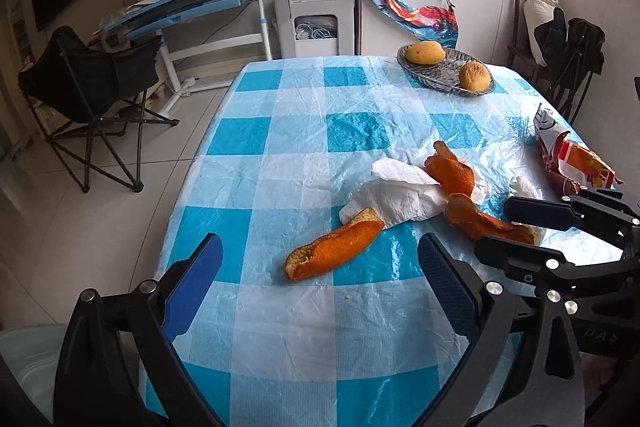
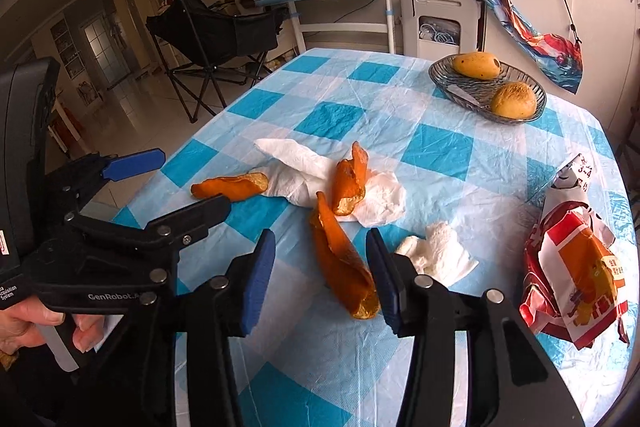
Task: Collect trash
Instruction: 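Grasp an orange peel with the right tool while the left tool grasps another peel, then carry both orange peels over the yellow basin and release them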
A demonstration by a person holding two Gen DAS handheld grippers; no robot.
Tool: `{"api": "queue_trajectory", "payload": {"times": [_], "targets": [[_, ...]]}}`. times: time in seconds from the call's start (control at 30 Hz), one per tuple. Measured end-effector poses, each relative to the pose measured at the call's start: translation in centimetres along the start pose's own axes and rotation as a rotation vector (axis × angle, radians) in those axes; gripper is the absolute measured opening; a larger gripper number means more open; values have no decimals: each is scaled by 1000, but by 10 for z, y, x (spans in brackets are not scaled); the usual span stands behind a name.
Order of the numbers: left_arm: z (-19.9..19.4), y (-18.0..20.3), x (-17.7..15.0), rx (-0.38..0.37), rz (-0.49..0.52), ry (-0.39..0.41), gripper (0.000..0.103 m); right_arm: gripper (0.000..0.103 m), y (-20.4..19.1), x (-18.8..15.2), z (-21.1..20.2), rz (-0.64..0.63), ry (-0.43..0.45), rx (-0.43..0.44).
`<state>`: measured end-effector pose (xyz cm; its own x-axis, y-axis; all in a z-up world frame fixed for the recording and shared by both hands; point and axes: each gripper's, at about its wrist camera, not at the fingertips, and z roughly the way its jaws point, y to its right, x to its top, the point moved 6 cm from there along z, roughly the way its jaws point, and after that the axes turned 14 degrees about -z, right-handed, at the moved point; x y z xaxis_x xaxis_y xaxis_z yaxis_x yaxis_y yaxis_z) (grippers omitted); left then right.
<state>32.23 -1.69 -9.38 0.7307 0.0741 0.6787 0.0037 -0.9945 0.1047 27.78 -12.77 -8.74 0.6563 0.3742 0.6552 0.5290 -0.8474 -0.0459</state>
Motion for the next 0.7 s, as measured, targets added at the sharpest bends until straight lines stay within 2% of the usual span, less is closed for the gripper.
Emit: {"api": "queue_trajectory", "payload": {"times": [0.03,0.1,0.17,0.2,0.23,0.27,0.3,0.33,0.57,0.67,0.7], "targets": [[5,-1,1,-2,-4,-14,91,38,2,-1,3,1,-13,2],[15,-2,0,-30,-23,-71,83,36,2,-3,8,-24,-50,-17],[21,0,-3,-60,-23,-111,65,22,1,-4,7,-48,-62,-33],[22,3,-7,-63,-10,-125,55,21,-1,-6,5,-68,-67,-42],[20,5,-9,-63,11,-118,42,20,-3,-8,2,-81,-68,-43],[17,9,-12,-78,29,-122,36,19,-5,-9,-2,-85,-62,-36],[14,12,-15,-101,43,-134,23,19,-7,-11,-8,-82,-57,-29],[9,14,-19,-120,44,-150,16,19,-9,-13,-13,-74,-53,-19],[-29,8,-43,-200,-9,-185,13,19,-15,-49,-50,84,-42,59],[-42,4,-45,-218,-39,-174,13,19,-14,-72,-58,165,-45,46],[-43,2,-43,-203,-47,-162,16,19,-13,-76,-61,183,-42,38]]}}
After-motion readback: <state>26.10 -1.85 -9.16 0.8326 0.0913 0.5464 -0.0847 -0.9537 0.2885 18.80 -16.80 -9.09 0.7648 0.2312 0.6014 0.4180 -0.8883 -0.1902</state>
